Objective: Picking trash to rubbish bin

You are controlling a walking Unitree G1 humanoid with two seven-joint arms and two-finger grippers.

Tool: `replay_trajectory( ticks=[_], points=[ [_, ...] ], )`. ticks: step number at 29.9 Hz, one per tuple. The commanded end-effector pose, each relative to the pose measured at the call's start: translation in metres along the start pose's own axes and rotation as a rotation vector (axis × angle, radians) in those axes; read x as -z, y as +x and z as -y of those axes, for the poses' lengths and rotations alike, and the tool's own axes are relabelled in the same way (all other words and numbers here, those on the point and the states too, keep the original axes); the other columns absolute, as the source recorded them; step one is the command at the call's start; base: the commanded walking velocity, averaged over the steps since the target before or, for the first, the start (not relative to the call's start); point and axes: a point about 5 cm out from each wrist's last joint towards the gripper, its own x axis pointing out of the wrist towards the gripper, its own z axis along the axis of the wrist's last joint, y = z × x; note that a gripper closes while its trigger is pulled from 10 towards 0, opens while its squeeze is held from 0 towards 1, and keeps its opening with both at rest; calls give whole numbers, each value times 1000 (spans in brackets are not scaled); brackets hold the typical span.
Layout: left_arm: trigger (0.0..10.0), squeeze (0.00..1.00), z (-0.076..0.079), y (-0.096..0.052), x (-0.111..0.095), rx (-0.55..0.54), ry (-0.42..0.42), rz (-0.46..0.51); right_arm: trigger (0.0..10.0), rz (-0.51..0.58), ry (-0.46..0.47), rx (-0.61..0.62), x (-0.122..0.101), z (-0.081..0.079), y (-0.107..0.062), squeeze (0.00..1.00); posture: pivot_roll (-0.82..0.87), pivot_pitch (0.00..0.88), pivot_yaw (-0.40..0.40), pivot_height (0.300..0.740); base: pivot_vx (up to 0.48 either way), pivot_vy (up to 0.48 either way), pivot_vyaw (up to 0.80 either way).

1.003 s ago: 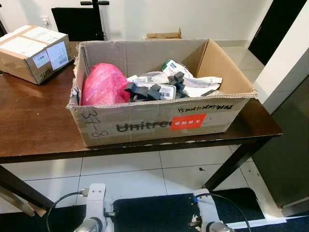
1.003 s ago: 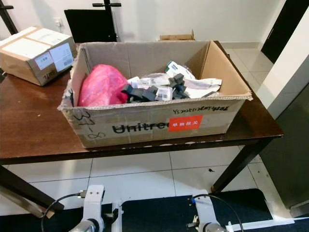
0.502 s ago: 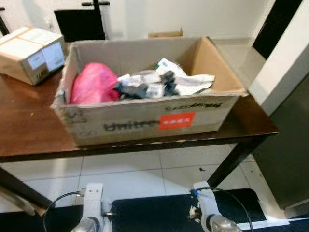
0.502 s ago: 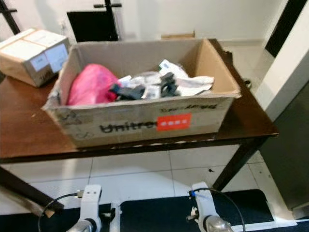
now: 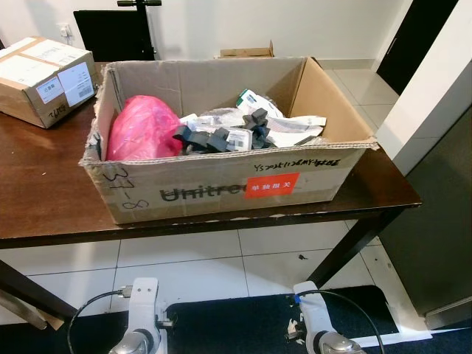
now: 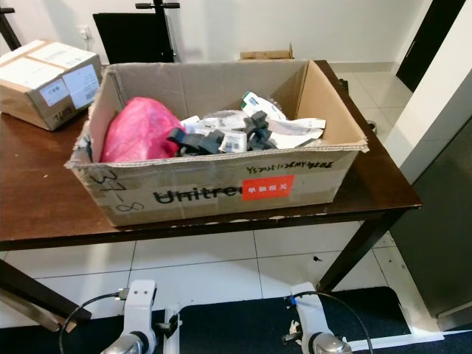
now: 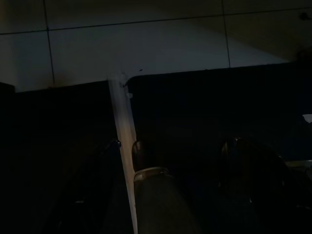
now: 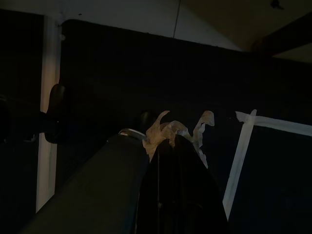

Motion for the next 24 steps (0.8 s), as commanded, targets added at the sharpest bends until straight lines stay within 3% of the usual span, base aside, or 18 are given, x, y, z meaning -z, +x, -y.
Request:
replay_trajectory(
  ticks=[1,7,16,21,22,24],
  points=[
    [10000,0,-2,-3,10,-3,-14,-34,10000,-15,-7,-2,5,2,-1,0,-41,125,-7,740,0,416,0],
    [10000,0,-2,-3,7,7,16,-15,10000,29,-36,-72,-11,12,-3,0,-40,131,-10,740,0,80,0],
    [10000,0,-2,-3,4,41,91,0,10000,90,-178,-169,-34,25,-7,0,-43,142,-6,740,0,0,0],
    [10000,0,-2,-6,-2,129,193,53,10000,225,-281,-461,-73,21,-20,0,-42,147,2,740,0,0,0],
    [10000,0,-4,-8,-2,150,212,65,10000,254,-296,-587,-87,18,-29,0,-42,147,2,740,0,0,0],
    [10000,0,-5,-9,-2,159,223,71,10000,269,-298,-648,-95,17,-35,0,-42,148,2,740,0,0,0]
  ],
)
